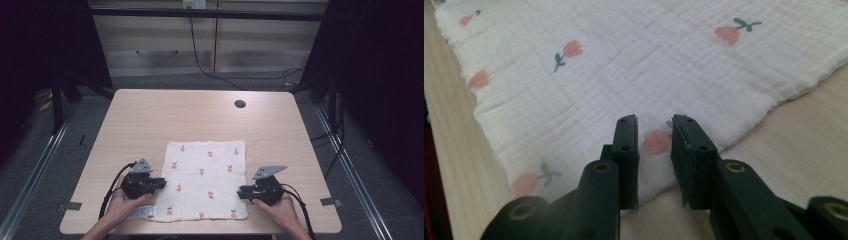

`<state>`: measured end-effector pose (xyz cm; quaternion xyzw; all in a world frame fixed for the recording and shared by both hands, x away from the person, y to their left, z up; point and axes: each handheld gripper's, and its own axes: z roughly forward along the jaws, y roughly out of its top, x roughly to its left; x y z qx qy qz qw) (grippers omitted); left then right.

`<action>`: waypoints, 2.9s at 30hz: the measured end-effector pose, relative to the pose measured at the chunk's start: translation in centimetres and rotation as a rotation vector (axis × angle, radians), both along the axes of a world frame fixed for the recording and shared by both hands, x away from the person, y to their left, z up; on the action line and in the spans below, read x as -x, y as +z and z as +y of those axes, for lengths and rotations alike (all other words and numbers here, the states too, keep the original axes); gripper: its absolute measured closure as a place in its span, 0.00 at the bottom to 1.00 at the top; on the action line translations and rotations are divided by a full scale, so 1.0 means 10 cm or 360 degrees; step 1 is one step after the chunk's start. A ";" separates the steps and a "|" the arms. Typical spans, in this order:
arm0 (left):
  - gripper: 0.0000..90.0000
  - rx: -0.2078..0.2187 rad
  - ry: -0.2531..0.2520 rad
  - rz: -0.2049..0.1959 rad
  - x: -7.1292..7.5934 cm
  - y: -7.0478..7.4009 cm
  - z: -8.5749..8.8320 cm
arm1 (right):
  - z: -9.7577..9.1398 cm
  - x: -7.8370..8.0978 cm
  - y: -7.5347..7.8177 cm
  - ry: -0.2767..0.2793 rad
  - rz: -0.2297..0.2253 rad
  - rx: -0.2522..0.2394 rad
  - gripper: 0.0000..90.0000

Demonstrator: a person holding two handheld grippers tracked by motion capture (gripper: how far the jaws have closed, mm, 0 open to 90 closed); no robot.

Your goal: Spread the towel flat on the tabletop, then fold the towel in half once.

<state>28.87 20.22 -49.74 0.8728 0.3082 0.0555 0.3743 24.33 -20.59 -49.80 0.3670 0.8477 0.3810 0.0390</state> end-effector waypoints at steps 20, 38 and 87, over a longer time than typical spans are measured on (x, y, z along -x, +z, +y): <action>0.84 0.0075 0.0009 0.0036 -0.18 0.03 -0.06 | -0.18 -0.32 0.27 -0.0143 -0.0161 -0.0081 0.73; 0.80 0.0043 -0.0022 -0.0004 -0.26 -0.03 -0.15 | -0.24 -0.97 0.18 -0.0268 -0.0173 0.0030 0.73; 0.66 0.0150 0.0098 0.0001 -0.81 0.23 -0.05 | -0.28 -1.31 0.02 -0.0408 -0.0147 -0.0033 0.99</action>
